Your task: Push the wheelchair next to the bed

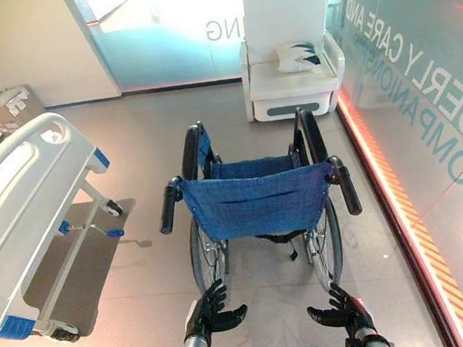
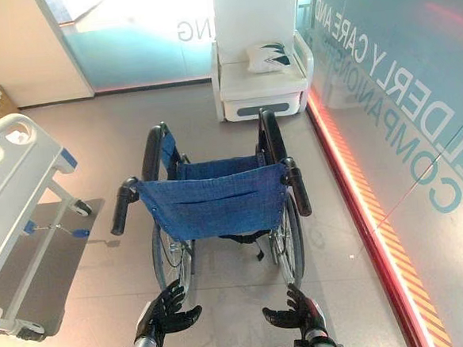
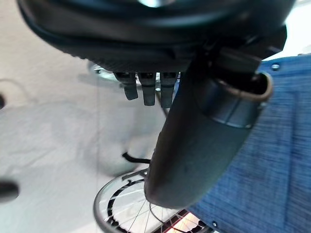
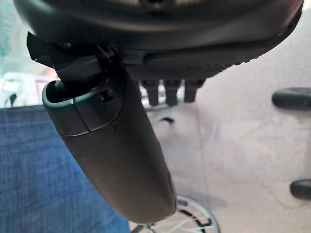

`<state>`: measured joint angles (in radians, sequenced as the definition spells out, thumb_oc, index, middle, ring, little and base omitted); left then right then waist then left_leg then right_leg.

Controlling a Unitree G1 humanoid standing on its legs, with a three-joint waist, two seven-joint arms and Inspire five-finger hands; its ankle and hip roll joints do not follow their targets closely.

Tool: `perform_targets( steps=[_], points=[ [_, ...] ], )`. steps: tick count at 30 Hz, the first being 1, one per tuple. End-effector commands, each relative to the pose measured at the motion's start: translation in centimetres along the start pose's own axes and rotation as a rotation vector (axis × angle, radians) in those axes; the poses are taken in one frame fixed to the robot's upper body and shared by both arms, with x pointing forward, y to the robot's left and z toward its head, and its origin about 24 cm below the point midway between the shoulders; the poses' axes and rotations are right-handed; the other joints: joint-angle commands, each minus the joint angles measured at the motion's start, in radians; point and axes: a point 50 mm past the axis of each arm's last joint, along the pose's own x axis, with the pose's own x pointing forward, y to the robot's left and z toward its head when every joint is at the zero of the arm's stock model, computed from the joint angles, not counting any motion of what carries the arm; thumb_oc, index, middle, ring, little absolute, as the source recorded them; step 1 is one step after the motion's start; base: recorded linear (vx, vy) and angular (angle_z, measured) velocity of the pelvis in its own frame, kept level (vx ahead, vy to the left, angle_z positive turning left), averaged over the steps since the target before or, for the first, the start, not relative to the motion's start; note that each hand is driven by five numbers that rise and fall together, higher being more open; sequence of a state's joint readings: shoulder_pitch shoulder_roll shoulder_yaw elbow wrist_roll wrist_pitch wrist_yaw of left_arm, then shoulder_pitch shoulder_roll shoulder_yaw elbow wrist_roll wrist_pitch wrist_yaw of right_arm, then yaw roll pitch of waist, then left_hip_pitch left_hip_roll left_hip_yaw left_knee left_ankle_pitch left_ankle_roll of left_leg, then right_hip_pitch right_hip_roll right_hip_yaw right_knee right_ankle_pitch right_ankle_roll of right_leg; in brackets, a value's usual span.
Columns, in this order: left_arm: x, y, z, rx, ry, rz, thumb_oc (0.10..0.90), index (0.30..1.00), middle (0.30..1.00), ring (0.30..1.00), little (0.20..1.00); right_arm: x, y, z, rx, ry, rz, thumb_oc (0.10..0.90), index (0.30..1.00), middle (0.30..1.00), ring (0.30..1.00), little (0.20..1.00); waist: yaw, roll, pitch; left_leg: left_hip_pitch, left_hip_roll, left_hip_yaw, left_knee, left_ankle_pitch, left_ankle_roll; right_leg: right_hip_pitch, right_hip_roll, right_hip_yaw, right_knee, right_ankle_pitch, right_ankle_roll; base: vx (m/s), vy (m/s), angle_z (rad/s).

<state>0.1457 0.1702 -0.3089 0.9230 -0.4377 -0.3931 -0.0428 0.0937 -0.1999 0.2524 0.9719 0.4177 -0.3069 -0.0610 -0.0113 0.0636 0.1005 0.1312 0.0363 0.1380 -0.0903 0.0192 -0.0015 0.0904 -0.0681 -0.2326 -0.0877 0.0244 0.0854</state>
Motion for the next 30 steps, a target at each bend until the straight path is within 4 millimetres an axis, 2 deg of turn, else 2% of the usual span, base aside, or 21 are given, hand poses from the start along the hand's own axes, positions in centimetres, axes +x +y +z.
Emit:
perform_targets(
  steps=[1, 6, 9, 11, 18, 21, 22, 24, 26, 27, 28, 30],
  points=[
    [1.4, -0.7, 3.2, 0.001, -0.136, -0.019, 0.8, 0.9, 0.9, 0.9, 0.9, 1.1, 1.5, 3.9, 0.047, -0.162, 0.001, 0.8, 0.9, 0.9, 0.9, 0.9, 0.012, -0.035, 0.006, -0.012, -0.082, -0.021, 0.02, -0.07, 0.036, -0.015, -0.007, -0.023, 0.094, -0.062, 0.002, 0.0, 0.0, 0.0],
    [1.5, -0.7, 3.3, -0.015, -0.134, -0.027, 0.8, 0.9, 0.9, 0.9, 0.9, 1.2, 1.6, 3.8, 0.047, -0.143, 0.01, 0.8, 0.9, 0.9, 0.9, 0.9, 0.01, -0.037, 0.009, -0.009, -0.08, -0.018, 0.018, -0.069, 0.037, -0.013, -0.004, -0.02, 0.09, -0.06, 0.002, 0.0, 0.0, 0.0],
    [1.5, -0.7, 3.3, 0.0, -0.127, -0.037, 0.8, 0.9, 0.9, 0.9, 0.9, 1.2, 1.8, 3.6, 0.093, -0.111, 0.082, 0.8, 0.9, 0.9, 0.9, 0.9, 0.012, -0.04, 0.009, -0.008, -0.078, -0.017, 0.018, -0.068, 0.036, -0.012, -0.003, -0.022, 0.089, -0.059, 0.001, 0.0, 0.0, 0.0],
    [1.5, -0.5, 3.3, 0.008, -0.119, -0.031, 0.8, 0.9, 0.9, 0.9, 0.9, 1.2, 1.8, 4.1, 0.07, -0.156, 0.118, 0.8, 0.9, 0.9, 0.9, 0.9, 0.015, -0.042, 0.008, -0.009, -0.077, -0.017, 0.019, -0.067, 0.034, -0.009, -0.001, -0.024, 0.087, -0.059, 0.0, 0.0, 0.0, 0.0],
    [1.6, 0.2, 2.7, 0.006, -0.061, 0.006, 0.8, 0.9, 0.9, 0.9, 0.9, 1.3, 0.8, 5.1, 0.058, -0.206, 0.041, 0.8, 0.9, 0.9, 0.9, 0.9, 0.023, -0.05, 0.001, -0.003, -0.074, -0.016, 0.017, -0.064, 0.032, -0.002, -0.001, -0.032, 0.082, -0.054, 0.003, 0.0, 0.0, 0.01],
    [1.6, 1.2, 3.0, -0.013, -0.067, 0.062, 0.8, 0.9, 0.9, 0.9, 0.9, 1.5, 0.1, 5.6, 0.091, -0.21, 0.037, 0.8, 0.9, 0.9, 0.9, 0.9, 0.026, -0.054, -0.002, 0.001, -0.074, -0.015, 0.016, -0.064, 0.031, 0.003, -0.002, -0.031, 0.079, -0.051, 0.005, 0.01, -0.007, 0.05],
    [1.8, 2.6, 3.8, -0.062, -0.078, 0.108, 0.8, 0.9, 0.9, 0.9, 0.9, 1.7, -0.9, 6.6, 0.113, -0.232, 0.016, 0.8, 0.9, 0.9, 0.9, 0.9, 0.028, -0.059, -0.003, 0.004, -0.073, -0.014, 0.014, -0.064, 0.03, 0.006, -0.002, -0.031, 0.076, -0.048, 0.007, 0.02, -0.019, 0.07],
    [2.0, 4.0, 5.4, -0.086, -0.134, 0.158, 0.8, 0.9, 0.9, 0.9, 0.9, 1.9, -2.3, 8.1, 0.137, -0.276, -0.021, 0.8, 0.9, 0.9, 0.9, 0.9, 0.032, -0.064, -0.006, 0.006, -0.072, -0.013, 0.012, -0.065, 0.031, 0.009, -0.002, -0.03, 0.072, -0.046, 0.007, 0.01, -0.015, 0.03],
    [2.0, 5.2, 7.0, -0.109, -0.194, 0.204, 0.8, 0.9, 0.9, 0.9, 0.9, 1.9, -3.4, 9.3, 0.147, -0.316, -0.036, 0.8, 0.9, 0.9, 0.9, 0.9, 0.034, -0.065, -0.008, 0.007, -0.07, -0.011, 0.01, -0.066, 0.03, 0.009, -0.003, -0.03, 0.071, -0.046, 0.007, 0.0, 0.0, 0.0],
    [2.0, 5.1, 7.0, -0.109, -0.194, 0.204, 0.8, 0.9, 0.9, 0.9, 0.9, 1.9, -3.4, 9.4, 0.147, -0.316, -0.036, 0.8, 0.9, 0.9, 0.9, 0.9, 0.034, -0.065, -0.007, 0.008, -0.07, -0.011, 0.01, -0.066, 0.03, 0.009, -0.003, -0.03, 0.071, -0.046, 0.007, 0.0, 0.0, 0.0],
    [1.9, 7.0, 9.6, -0.124, -0.287, 0.282, 0.8, 0.9, 0.9, 0.9, 0.9, 1.9, -5.9, 11.8, 0.17, -0.368, -0.032, 0.8, 0.9, 0.9, 0.9, 0.9, 0.04, -0.066, -0.009, 0.004, -0.068, -0.011, 0.011, -0.064, 0.028, 0.008, -0.004, -0.031, 0.068, -0.045, 0.008, 0.0, 0.0, 0.0],
    [1.5, 9.2, 12.5, -0.118, -0.372, 0.357, 0.8, 0.9, 0.9, 0.9, 0.9, 1.5, -9.2, 15.4, 0.158, -0.451, -0.078, 0.8, 0.9, 0.9, 0.9, 0.9, 0.044, -0.065, -0.006, 0.008, -0.067, -0.012, 0.012, -0.065, 0.026, 0.014, -0.004, -0.031, 0.067, -0.046, 0.008, 0.0, 0.009, 0.03]
  ],
)
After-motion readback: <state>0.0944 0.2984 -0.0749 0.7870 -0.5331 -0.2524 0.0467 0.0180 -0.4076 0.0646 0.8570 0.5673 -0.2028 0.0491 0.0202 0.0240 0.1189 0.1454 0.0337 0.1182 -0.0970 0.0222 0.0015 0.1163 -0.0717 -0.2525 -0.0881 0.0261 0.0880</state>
